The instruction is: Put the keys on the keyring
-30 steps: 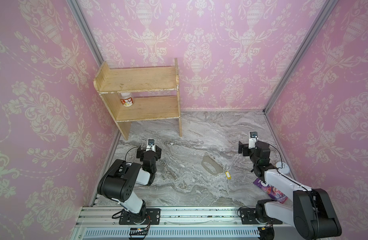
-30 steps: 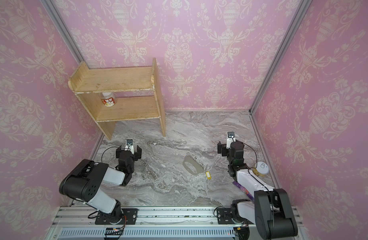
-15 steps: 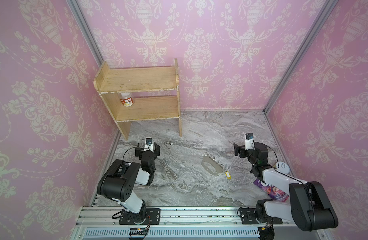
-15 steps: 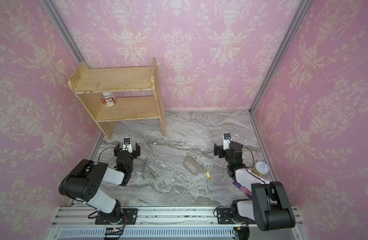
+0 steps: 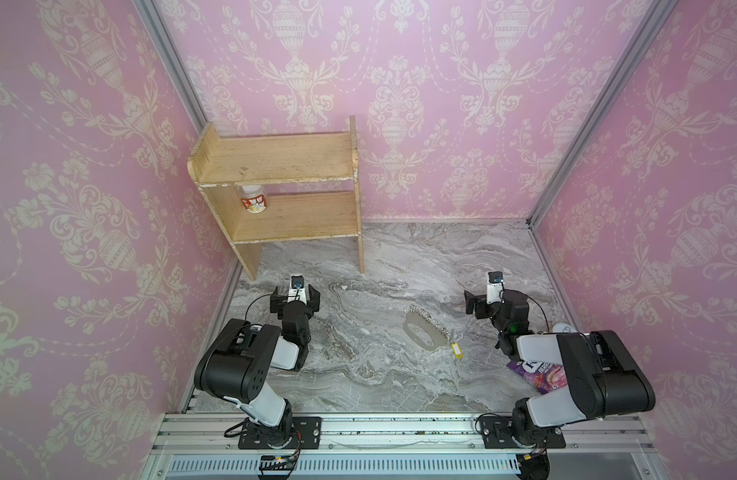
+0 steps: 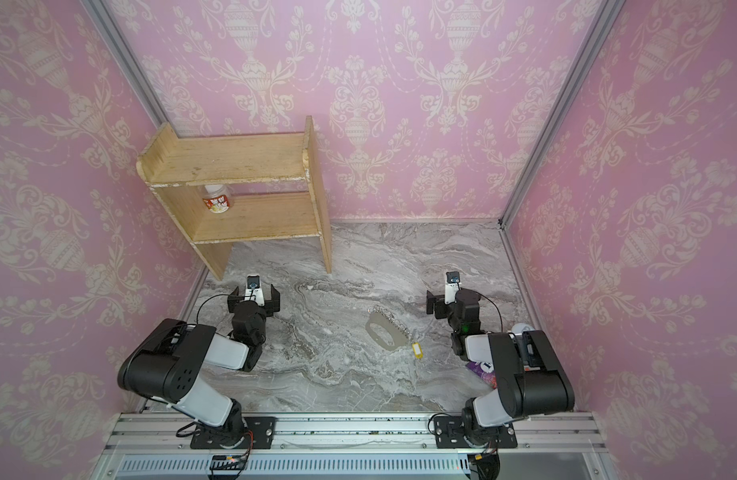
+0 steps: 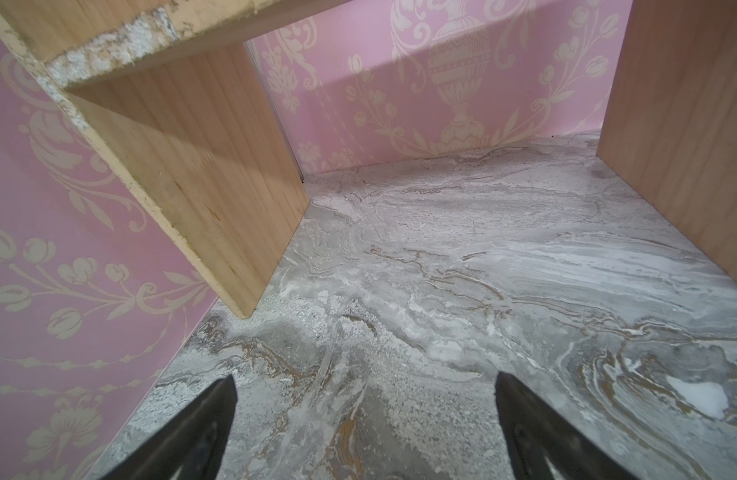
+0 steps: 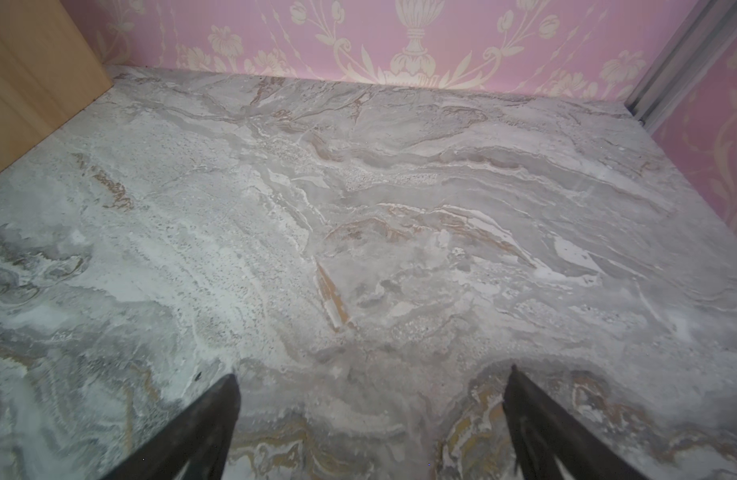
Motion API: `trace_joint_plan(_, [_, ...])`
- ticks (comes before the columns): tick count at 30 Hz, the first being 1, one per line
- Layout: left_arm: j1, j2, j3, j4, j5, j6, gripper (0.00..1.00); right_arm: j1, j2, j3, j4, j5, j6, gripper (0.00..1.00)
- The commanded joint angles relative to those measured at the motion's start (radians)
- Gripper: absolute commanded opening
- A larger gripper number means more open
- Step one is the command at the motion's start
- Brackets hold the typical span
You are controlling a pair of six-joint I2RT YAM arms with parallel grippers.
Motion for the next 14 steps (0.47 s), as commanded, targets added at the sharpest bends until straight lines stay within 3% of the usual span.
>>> trace_joint_plan(1, [0.007,-0.009,0.002,-0.001,0.019,-0.017,0.99,-0.005,0.008,0.035,-0.017,0.063,0.039,1.00])
trace_joint_plan(14, [0.011,-0.011,0.005,-0.010,0.024,-0.019,0.99,-0.005,0.007,0.036,-0.018,0.058,0.038,1.00])
